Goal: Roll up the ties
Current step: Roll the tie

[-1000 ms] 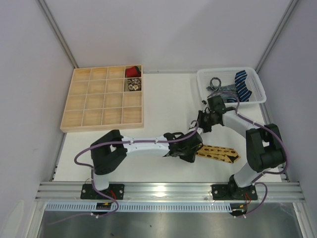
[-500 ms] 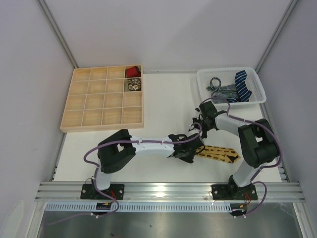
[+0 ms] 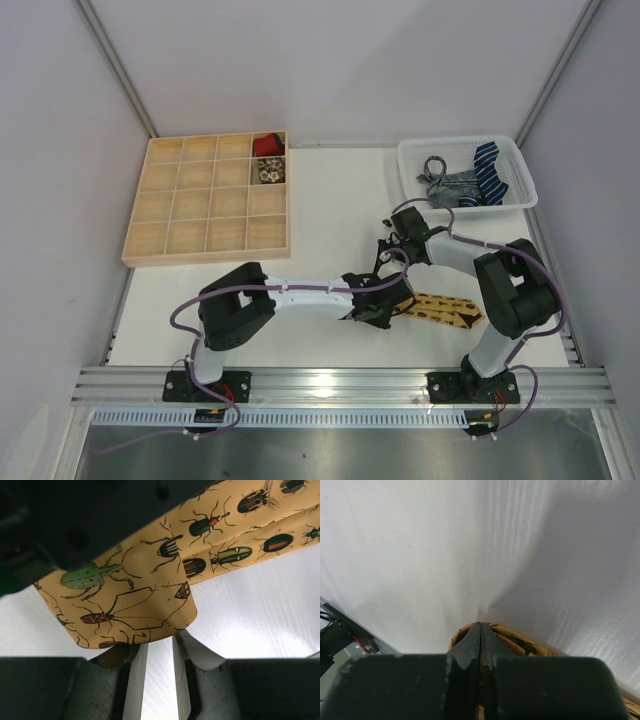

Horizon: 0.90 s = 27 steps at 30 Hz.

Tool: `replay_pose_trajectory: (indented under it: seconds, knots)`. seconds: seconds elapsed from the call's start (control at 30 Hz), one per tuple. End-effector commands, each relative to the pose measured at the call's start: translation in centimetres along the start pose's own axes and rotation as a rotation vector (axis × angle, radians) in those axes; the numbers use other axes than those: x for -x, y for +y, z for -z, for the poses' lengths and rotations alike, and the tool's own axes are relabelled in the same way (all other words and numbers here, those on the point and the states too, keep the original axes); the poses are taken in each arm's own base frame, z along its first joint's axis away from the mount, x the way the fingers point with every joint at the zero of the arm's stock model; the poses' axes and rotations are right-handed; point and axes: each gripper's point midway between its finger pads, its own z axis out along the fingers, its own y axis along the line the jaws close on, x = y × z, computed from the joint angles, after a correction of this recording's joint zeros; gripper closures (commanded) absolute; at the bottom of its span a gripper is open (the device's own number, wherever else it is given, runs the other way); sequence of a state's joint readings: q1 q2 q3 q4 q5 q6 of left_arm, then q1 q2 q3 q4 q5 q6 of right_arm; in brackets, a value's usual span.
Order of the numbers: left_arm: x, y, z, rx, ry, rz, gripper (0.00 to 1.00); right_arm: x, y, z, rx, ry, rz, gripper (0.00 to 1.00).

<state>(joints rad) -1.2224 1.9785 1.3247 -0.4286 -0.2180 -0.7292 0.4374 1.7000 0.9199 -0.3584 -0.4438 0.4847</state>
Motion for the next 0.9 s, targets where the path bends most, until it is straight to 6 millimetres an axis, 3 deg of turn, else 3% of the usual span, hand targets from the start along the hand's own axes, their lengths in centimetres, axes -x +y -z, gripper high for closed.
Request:
replay_pose_trajectory:
  seconds: [0.0, 0.67, 0.87]
  knots:
    - [-0.5, 2.0, -0.7, 0.094, 0.016, 0.012, 0.69, -1.0, 2.4, -0.6, 0.067, 0.032, 0.015, 1.00]
    - [-1.2, 10.3, 1.9, 0.269, 0.003, 0.111, 0.68, -1.2, 7.7, -2.5, 0.143, 0.071, 0.093, 1.00]
    - [-0.1, 9.4, 2.9, 0.222, -0.034, 0.097, 0.69, -0.7, 7.5, -2.8, 0.127, 0.068, 0.102, 1.00]
